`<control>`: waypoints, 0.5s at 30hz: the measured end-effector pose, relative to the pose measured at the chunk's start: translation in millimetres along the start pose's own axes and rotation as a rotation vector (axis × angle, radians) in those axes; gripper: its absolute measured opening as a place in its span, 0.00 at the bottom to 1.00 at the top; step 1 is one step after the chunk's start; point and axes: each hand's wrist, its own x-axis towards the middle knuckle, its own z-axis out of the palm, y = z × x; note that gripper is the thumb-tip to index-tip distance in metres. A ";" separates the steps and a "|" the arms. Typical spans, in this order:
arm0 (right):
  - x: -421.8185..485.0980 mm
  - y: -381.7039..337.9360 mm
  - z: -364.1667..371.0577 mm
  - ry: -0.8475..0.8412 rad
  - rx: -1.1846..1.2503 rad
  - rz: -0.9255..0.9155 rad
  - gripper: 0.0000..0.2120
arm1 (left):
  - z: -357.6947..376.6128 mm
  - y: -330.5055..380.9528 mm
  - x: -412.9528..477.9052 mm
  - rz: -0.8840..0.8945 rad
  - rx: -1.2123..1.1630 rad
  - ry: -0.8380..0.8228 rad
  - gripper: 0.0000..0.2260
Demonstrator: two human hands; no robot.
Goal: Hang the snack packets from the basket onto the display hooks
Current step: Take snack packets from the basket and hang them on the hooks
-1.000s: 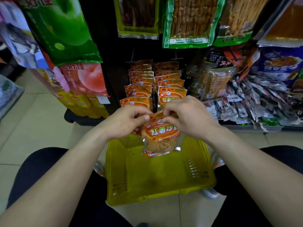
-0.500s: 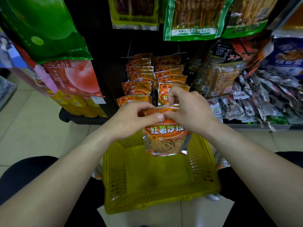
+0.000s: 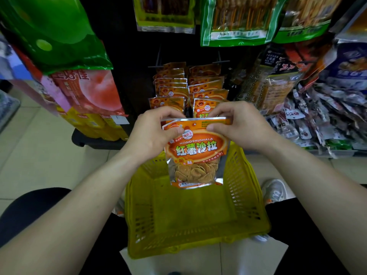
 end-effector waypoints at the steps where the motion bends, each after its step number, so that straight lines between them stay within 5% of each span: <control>1: -0.1 1.2 -0.5 0.008 -0.001 0.008 0.07 | -0.2 1.0 0.1 0.003 -0.006 0.003 0.12; 15: -3.3 3.7 -6.6 0.010 0.039 0.026 0.07 | 9.2 6.7 4.2 -0.014 0.012 0.045 0.10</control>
